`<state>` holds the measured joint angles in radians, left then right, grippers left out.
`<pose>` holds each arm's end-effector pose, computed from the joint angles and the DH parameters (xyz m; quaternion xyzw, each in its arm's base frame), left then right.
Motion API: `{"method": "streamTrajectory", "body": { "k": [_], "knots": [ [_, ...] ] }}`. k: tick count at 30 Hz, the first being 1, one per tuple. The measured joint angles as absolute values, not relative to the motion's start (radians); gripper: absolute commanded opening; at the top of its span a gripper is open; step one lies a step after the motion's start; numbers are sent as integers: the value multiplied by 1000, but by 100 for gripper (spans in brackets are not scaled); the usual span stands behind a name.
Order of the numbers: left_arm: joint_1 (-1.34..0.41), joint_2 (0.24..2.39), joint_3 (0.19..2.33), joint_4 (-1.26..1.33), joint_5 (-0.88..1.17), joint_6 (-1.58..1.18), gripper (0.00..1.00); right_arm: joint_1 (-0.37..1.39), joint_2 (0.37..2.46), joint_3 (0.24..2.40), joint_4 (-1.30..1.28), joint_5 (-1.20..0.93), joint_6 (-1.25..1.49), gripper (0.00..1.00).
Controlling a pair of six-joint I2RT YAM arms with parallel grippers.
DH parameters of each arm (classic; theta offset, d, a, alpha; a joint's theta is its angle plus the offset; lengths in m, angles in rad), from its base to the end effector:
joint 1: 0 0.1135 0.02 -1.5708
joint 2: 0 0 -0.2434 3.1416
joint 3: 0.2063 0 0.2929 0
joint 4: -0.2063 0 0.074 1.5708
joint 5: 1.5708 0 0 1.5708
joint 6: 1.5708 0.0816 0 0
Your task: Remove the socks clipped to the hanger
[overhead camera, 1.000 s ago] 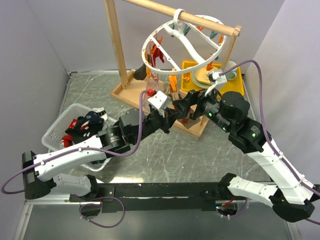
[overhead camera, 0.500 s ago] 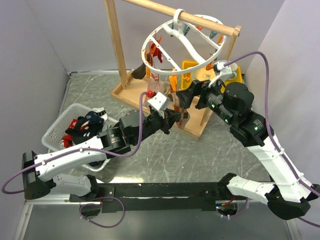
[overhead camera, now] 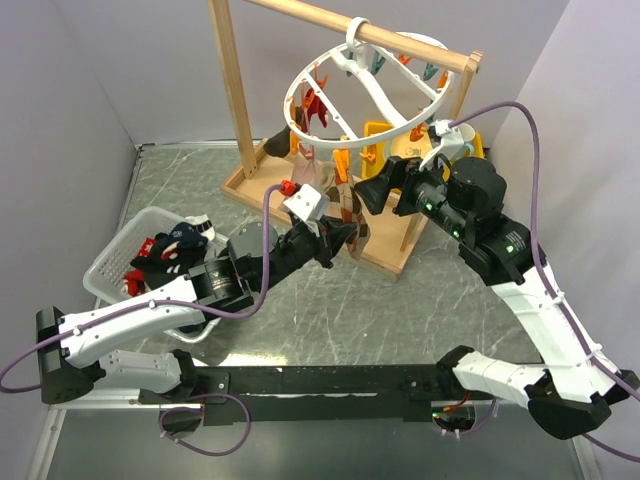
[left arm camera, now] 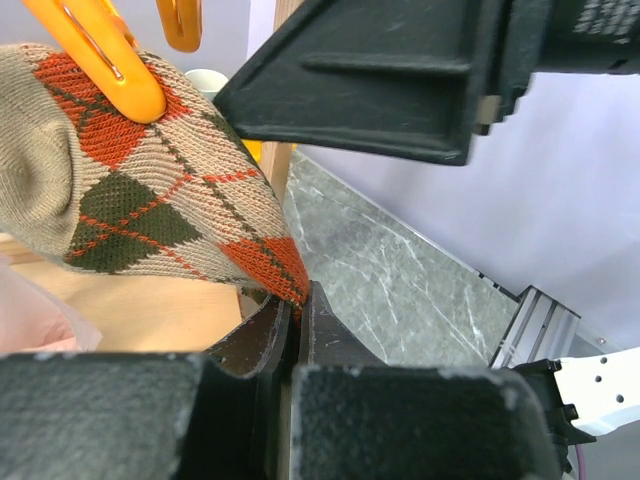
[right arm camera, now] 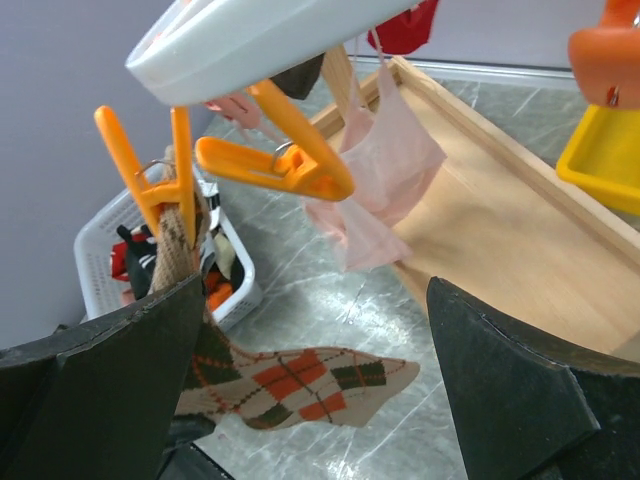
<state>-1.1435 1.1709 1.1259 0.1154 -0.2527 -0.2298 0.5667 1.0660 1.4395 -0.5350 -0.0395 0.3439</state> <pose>0.1706 -0.3255 0.3955 0.2156 0.6476 -0.3936 0.6157 0.2521 0.1642 0.4620 -0.0974 0.7555 0.2983 0.5750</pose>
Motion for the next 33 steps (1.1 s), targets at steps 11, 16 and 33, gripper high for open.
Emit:
{"method": "streamTrajectory", "body": {
  "k": [11,16,33],
  "knots": [
    [-1143,1171,1114,117,-253,-234,1,567,1082,1514,-533,-134,379,96],
    [-1143,1171,1114,117,-253,-234,1,567,1115,1528,-517,-164,408,89],
    [-1143,1195,1115,116,-250,-253,1,580,1240,1605,-498,-186,443,49]
  ]
}}
